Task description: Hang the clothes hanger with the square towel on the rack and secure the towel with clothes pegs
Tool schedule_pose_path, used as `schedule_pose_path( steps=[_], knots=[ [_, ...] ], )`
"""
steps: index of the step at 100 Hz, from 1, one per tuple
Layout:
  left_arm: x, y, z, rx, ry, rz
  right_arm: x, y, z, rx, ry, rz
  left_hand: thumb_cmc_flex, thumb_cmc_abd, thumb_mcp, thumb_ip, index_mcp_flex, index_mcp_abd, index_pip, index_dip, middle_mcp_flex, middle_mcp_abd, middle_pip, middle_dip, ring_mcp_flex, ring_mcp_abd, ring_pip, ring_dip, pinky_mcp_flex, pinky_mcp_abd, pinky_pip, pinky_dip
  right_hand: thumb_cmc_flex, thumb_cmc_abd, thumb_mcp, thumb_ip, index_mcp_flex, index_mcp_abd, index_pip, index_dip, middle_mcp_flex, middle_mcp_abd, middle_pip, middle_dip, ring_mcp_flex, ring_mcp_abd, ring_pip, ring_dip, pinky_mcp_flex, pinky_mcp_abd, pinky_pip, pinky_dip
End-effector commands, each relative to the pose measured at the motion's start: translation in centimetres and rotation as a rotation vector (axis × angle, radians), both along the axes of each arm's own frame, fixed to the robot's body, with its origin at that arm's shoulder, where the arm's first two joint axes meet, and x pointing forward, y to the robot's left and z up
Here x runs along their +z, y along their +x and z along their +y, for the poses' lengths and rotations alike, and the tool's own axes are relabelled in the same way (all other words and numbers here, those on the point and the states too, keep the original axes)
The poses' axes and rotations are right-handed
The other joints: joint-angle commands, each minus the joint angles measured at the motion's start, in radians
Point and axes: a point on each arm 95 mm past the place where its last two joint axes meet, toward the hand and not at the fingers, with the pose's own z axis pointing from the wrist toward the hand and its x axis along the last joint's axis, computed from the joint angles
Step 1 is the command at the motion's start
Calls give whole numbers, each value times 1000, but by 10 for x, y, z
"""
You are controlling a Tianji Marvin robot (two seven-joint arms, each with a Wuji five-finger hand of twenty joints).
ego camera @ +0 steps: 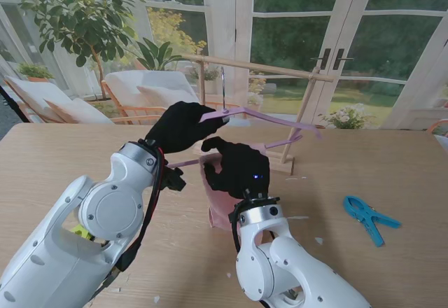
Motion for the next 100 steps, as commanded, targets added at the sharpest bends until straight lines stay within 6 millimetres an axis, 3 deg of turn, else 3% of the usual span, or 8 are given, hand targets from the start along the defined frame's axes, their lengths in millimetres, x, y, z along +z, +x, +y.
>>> schedule_pose_path(
  steps=[1, 9, 20, 41, 53, 61, 75, 100],
  knots=[
    [3, -1, 0, -2, 0, -2, 3, -7, 1, 12, 3, 12, -29, 49, -7, 13, 42, 4, 15, 25, 38, -18, 46, 0, 41, -64, 122, 16, 38, -13, 290, 37, -47, 9, -69, 26, -65, 59, -101, -6, -6, -49, 1, -1, 30, 25, 28, -1, 44, -197, 188, 495],
    [2, 1, 2, 6, 1, -1, 7, -12, -1, 18, -1, 13, -29, 48, -7, 13, 42, 4, 15, 25, 38, -18, 46, 0, 41, -64, 122, 16, 38, -13, 290, 36, -71, 39, -182, 19, -120, 114, -155, -48, -21, -66, -1, -5, 30, 16, 24, -2, 44, -211, 187, 496],
    [0, 2, 4, 20, 2, -1, 12, -19, -4, 24, 5, 8, -29, 48, -7, 13, 42, 4, 15, 25, 38, -18, 46, 0, 41, -62, 121, 16, 38, -13, 290, 36, -89, 85, -302, 36, -141, 127, -157, -70, -26, -67, 0, -10, 30, 17, 25, -1, 45, -214, 187, 498],
    [-1, 5, 9, 41, 2, 1, 23, -34, -15, 22, 26, -12, -29, 49, -7, 12, 42, 5, 14, 25, 38, -18, 46, 0, 40, -61, 121, 16, 37, -11, 290, 36, -103, 84, -298, 64, -130, 110, -129, -70, -35, -52, -5, -14, 30, 34, 7, -10, 42, -204, 175, 492],
    [0, 5, 13, 51, 3, -5, 30, -47, -30, 18, 12, -22, -29, 48, -7, 12, 42, 5, 14, 25, 38, -18, 46, 0, 41, -62, 121, 16, 37, -11, 290, 36, -102, 111, -226, 66, -95, 67, -90, -52, -83, -9, -91, -54, 27, 93, -156, -96, 16, -94, 58, 424],
    [2, 6, 16, 57, -1, -9, 34, -58, -46, 0, 3, -24, -28, 48, -6, 13, 42, 5, 14, 25, 38, -18, 46, 0, 40, -61, 121, 16, 37, -10, 290, 36, -97, 123, -159, 63, -85, 56, -85, -26, -138, 32, -195, -107, -61, 141, -282, -130, -93, 2, -32, 411],
    [5, 6, 21, 64, -4, -19, 39, -75, -78, -55, -39, 2, -29, 47, -6, 13, 42, 5, 14, 25, 38, -18, 46, 0, 40, -61, 121, 16, 37, -10, 290, 37, -73, 134, -126, 65, -89, 53, -94, 24, -241, 88, -352, -208, -246, 190, -517, -168, -354, 124, -232, 491],
    [10, 6, 25, 68, 0, -32, 36, -91, -130, -168, -108, 70, -28, 48, -6, 13, 42, 5, 14, 25, 38, -18, 46, 0, 41, -62, 121, 16, 37, -10, 290, 37, -37, 139, -94, 75, -96, 48, -105, 61, -352, 138, -550, -365, -426, 206, -832, -264, -616, 199, -577, 521]
  ],
)
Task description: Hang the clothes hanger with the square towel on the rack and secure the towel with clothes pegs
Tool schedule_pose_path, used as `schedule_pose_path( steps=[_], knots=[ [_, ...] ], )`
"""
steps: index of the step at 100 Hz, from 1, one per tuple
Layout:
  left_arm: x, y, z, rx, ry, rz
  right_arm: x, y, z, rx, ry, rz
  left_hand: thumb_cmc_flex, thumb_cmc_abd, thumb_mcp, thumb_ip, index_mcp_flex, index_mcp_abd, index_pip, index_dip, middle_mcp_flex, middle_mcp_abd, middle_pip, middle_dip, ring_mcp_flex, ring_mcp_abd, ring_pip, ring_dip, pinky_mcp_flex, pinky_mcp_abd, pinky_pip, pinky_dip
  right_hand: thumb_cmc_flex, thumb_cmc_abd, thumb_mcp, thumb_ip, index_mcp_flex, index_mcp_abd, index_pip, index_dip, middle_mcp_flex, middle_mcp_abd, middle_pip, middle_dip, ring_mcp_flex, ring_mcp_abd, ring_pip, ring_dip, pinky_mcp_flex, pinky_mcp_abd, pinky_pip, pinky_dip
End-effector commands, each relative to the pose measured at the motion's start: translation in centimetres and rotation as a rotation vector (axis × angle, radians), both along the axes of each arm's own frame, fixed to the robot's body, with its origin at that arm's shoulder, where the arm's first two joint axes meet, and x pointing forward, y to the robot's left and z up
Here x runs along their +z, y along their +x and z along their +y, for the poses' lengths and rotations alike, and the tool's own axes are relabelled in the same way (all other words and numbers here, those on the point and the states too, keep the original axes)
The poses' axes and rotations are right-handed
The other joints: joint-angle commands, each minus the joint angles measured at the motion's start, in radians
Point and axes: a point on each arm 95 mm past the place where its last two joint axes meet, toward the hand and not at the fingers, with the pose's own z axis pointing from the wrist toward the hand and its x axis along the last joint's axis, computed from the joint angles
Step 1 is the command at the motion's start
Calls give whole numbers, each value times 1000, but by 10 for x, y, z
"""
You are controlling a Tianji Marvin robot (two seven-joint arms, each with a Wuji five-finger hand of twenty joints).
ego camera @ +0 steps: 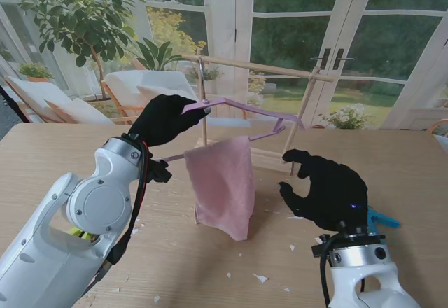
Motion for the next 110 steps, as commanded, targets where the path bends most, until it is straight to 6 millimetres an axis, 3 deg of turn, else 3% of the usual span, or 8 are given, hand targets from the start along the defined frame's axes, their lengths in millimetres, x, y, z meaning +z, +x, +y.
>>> schedule_pose_path(
  steps=[1, 22, 56, 110],
  knots=[
    [6, -3, -1, -13, 0, -8, -6, -3, -7, -17, -6, 37, -28, 48, -5, 13, 42, 5, 14, 25, 38, -18, 45, 0, 41, -62, 121, 16, 37, -10, 290, 37, 11, 17, 27, 47, -13, -23, -9, 14, -35, 20, -41, -31, -40, 11, -46, -22, -50, 26, -64, 524],
    [11, -4, -1, -18, 1, -13, -20, -11, -46, -120, -69, 126, -28, 46, -7, 13, 41, 5, 14, 25, 38, -18, 45, 0, 41, -65, 122, 16, 38, -13, 290, 36, 19, 25, 38, 51, -44, -28, -30, 17, -137, 27, -116, -84, -166, 1, -181, -62, -193, 42, -258, 500],
    [15, -6, 0, -32, 0, -17, -63, -19, -108, -339, -159, 263, -28, 47, -6, 14, 42, 6, 13, 24, 38, -18, 45, 0, 41, -64, 121, 15, 38, -14, 290, 36, -5, 38, 25, 49, -87, -9, -44, 23, -255, 32, -112, -86, -275, -5, -210, -65, -280, 45, -336, 513],
    [16, -8, 1, -38, 5, -20, -128, 19, -188, -515, -213, 383, -29, 45, -6, 14, 42, 7, 13, 24, 38, -18, 45, 0, 41, -65, 122, 15, 38, -16, 290, 35, -49, 39, 55, 44, -145, -9, -56, 29, -394, 9, -127, -127, -428, -18, -304, -127, -379, 45, -502, 480]
  ],
)
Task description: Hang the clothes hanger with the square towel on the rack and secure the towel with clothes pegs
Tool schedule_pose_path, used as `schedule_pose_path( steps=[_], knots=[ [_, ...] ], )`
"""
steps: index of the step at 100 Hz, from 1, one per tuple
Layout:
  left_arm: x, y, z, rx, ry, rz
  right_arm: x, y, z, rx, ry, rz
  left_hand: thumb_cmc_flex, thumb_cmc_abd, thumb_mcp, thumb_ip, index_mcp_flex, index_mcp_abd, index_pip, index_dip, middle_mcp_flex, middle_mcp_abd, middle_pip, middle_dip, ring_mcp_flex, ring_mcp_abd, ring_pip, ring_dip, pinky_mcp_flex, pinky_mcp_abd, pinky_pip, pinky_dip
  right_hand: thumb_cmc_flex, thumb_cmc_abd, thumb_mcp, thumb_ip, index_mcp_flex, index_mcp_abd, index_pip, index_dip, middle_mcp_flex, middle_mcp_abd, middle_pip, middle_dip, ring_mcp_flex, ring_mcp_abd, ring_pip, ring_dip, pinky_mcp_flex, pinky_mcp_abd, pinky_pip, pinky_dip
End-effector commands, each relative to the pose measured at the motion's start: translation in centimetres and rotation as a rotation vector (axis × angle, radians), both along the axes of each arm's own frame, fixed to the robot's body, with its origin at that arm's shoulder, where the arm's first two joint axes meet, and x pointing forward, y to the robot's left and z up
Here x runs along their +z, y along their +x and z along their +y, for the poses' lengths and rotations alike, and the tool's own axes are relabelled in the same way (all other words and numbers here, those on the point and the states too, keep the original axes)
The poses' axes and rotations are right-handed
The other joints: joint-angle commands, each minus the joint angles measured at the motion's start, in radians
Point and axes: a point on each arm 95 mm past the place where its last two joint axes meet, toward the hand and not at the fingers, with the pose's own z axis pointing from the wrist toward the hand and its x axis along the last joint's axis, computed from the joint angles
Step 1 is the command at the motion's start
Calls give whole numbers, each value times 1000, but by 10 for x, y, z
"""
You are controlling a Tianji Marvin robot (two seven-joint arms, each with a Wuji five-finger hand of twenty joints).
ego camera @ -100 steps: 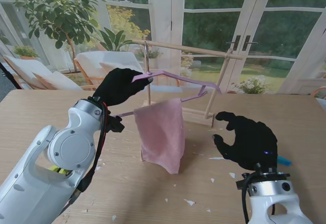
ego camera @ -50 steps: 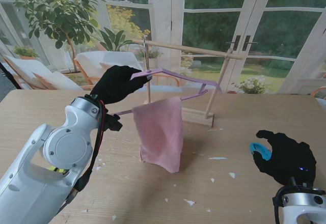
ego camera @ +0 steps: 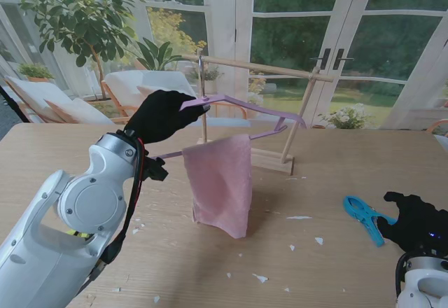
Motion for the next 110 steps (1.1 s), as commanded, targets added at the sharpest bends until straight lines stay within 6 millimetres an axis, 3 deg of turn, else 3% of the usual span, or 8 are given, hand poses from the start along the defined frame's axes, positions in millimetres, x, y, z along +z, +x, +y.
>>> schedule_pose_path(
  steps=[1, 25, 49, 63, 74, 85, 98, 110],
  knots=[
    [4, -3, -2, -11, -4, 3, -11, 3, -9, -19, -2, 34, -28, 45, -6, 14, 42, 7, 13, 24, 37, -18, 45, 0, 41, -65, 122, 15, 38, -16, 290, 35, -35, 22, 28, 25, -31, 2, -14, 6, -34, -15, -15, -10, -39, -14, -18, -15, -32, 12, -34, 479],
    [5, -4, -1, -3, 4, -3, -37, 19, -31, -48, 1, 74, -28, 45, -6, 14, 42, 8, 12, 24, 37, -18, 45, 0, 41, -66, 122, 14, 38, -15, 290, 35, -58, 25, 32, 23, -45, 1, -14, 6, -56, -24, -14, -14, -60, -21, -25, -29, -46, 12, -67, 473],
    [4, -5, -1, 3, 14, -6, -56, 27, -36, -34, 21, 125, -29, 45, -6, 14, 43, 6, 12, 24, 37, -18, 45, 0, 41, -67, 122, 14, 38, -16, 290, 35, -124, 44, -13, 11, -112, 30, -36, 0, -110, -15, -17, -19, -111, -29, -41, -45, -75, 6, -114, 461],
    [4, -6, -1, 6, 19, -6, -66, 31, -37, -24, 45, 175, -29, 44, -5, 14, 43, 7, 12, 24, 37, -18, 45, 0, 41, -67, 122, 14, 39, -17, 290, 35, -175, 81, -128, 1, -219, 100, -90, 7, -221, 12, -63, -47, -211, -22, -117, -105, -124, -5, -217, 424],
    [4, -6, 0, 7, 24, -9, -73, 32, -37, -18, 62, 240, -29, 44, -4, 14, 43, 6, 13, 24, 37, -19, 45, 0, 41, -68, 122, 14, 39, -18, 290, 35, -216, 89, -211, -2, -329, 217, -138, 27, -345, 44, -97, -67, -298, -27, -159, -138, -163, -21, -282, 408],
    [4, -6, 0, 10, 25, -11, -77, 31, -38, -16, 52, 297, -31, 43, -5, 14, 43, 5, 13, 24, 38, -20, 45, -1, 41, -69, 122, 14, 39, -18, 290, 35, -273, 44, -181, -11, -419, 305, -147, 110, -359, 73, -261, -146, -356, -41, -167, -155, -177, -43, -329, 420],
    [3, -7, -1, 11, 28, -8, -81, 29, -39, -25, 45, 319, -31, 42, -3, 15, 44, 6, 13, 24, 38, -21, 45, -1, 41, -70, 122, 14, 39, -19, 290, 34, -289, -1, -139, -20, -424, 341, -144, 139, -356, 96, -263, -144, -358, -46, -155, -154, -168, -51, -337, 430],
    [2, -7, -2, 10, 28, -6, -85, 27, -40, -28, 25, 329, -31, 41, -3, 15, 44, 6, 13, 24, 38, -21, 46, -2, 41, -71, 122, 14, 39, -20, 290, 34, -276, -24, -130, -25, -412, 351, -127, 166, -358, 106, -204, -115, -342, -47, -124, -144, -147, -57, -331, 443]
  ],
)
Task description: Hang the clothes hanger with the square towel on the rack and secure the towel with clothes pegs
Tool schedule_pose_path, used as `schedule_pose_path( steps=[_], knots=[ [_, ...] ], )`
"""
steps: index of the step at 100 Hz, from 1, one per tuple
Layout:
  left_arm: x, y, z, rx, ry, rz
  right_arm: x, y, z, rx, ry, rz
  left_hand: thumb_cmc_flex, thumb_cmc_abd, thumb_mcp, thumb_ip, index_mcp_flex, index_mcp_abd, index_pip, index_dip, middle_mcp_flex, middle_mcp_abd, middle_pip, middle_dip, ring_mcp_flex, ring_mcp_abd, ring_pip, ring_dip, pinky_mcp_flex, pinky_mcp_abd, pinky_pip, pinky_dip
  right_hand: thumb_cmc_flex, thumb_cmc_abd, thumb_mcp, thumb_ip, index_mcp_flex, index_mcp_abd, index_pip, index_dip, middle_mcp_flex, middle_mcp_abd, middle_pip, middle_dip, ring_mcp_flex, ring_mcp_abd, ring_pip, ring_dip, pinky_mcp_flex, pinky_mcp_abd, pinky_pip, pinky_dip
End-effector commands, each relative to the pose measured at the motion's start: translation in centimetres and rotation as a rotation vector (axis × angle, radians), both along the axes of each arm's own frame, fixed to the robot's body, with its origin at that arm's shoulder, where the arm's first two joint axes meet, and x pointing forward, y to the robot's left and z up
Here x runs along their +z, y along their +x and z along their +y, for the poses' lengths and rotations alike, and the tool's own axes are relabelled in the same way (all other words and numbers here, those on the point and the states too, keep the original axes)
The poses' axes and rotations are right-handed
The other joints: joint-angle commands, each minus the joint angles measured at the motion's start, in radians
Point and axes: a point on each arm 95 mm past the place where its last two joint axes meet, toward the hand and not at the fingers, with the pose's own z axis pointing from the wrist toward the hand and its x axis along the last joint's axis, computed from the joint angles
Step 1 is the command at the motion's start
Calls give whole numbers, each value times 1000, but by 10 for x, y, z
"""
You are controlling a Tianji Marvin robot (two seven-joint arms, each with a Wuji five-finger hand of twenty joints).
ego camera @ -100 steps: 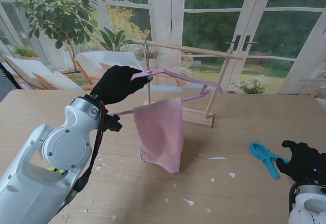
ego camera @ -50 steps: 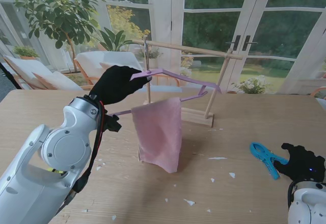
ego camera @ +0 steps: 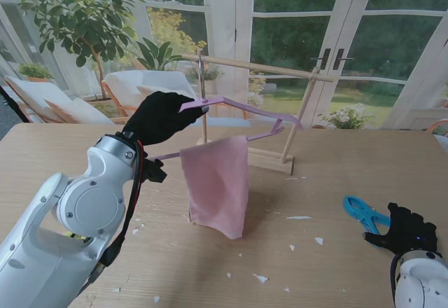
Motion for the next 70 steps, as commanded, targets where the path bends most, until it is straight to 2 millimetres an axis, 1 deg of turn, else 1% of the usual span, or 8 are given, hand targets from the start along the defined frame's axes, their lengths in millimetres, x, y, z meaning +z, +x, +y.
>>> schedule_pose_path(
  steps=[1, 13, 28, 37, 44, 50, 58, 70],
  knots=[
    [2, -3, -3, -10, -1, 4, -9, -6, 1, -3, -7, 32, -31, 41, -2, 15, 44, 5, 13, 24, 38, -21, 46, -2, 41, -69, 122, 14, 39, -20, 290, 34, -29, -50, 13, -25, -16, 48, 10, 31, -31, 32, 41, 17, -15, -18, 16, 3, 4, -9, -17, 444],
    [2, -4, -3, -10, 0, 4, -14, -7, -1, -6, -23, 44, -31, 40, -1, 16, 45, 6, 13, 24, 38, -21, 47, -2, 41, -70, 122, 14, 39, -21, 290, 34, -14, -63, 16, -23, -11, 49, 19, 39, -28, 33, 58, 24, -7, -17, 26, 6, 11, -13, -15, 445],
    [2, -3, -3, -10, 0, 2, -20, -6, -2, -8, -31, 50, -33, 40, 0, 16, 47, 7, 13, 23, 38, -21, 48, -3, 41, -71, 123, 13, 40, -22, 290, 34, 1, -70, 17, -15, 6, 43, 40, 54, -29, 30, 131, 53, 25, -19, 57, 16, 34, -17, 7, 448],
    [2, -3, -3, -9, 1, 1, -24, -5, -3, -10, -32, 42, -33, 39, 1, 16, 47, 6, 13, 23, 38, -22, 48, -3, 41, -71, 123, 13, 40, -23, 290, 34, 21, -79, 18, -10, 33, 32, 65, 61, -32, 25, 208, 82, 55, -20, 85, 28, 53, -19, 41, 452],
    [2, -3, -3, -9, 1, 2, -26, -5, -3, -8, -35, 35, -33, 38, 1, 16, 47, 6, 13, 23, 38, -22, 48, -3, 41, -72, 123, 13, 40, -23, 290, 34, 32, -80, 19, -6, 73, 11, 96, 63, -21, 15, 310, 119, 99, -24, 111, 42, 70, -19, 74, 451],
    [2, -4, -3, -9, 2, 3, -28, -4, -3, -7, -34, 26, -34, 37, 2, 16, 46, 5, 13, 23, 37, -22, 49, -3, 41, -72, 123, 13, 40, -23, 290, 34, 67, -97, 17, -3, 96, 2, 128, 70, -4, 11, 351, 131, 129, -25, 140, 57, 86, -23, 109, 455],
    [1, -4, -4, -9, 3, 3, -29, -4, -3, -4, -46, 28, -35, 36, 3, 17, 48, 5, 14, 23, 37, -22, 49, -4, 41, -72, 123, 13, 40, -24, 290, 34, 103, -109, 13, 1, 126, -7, 172, 80, 37, 10, 373, 137, 167, -18, 175, 75, 111, -38, 152, 461],
    [2, -4, -3, -8, 1, 1, -30, -4, -3, -3, -49, 27, -36, 34, 6, 18, 48, 5, 14, 23, 37, -22, 49, -4, 41, -72, 123, 13, 40, -24, 290, 34, 189, -127, -12, 10, 164, -22, 264, 91, 104, 8, 409, 156, 228, -12, 232, 105, 142, -63, 229, 454]
  ],
)
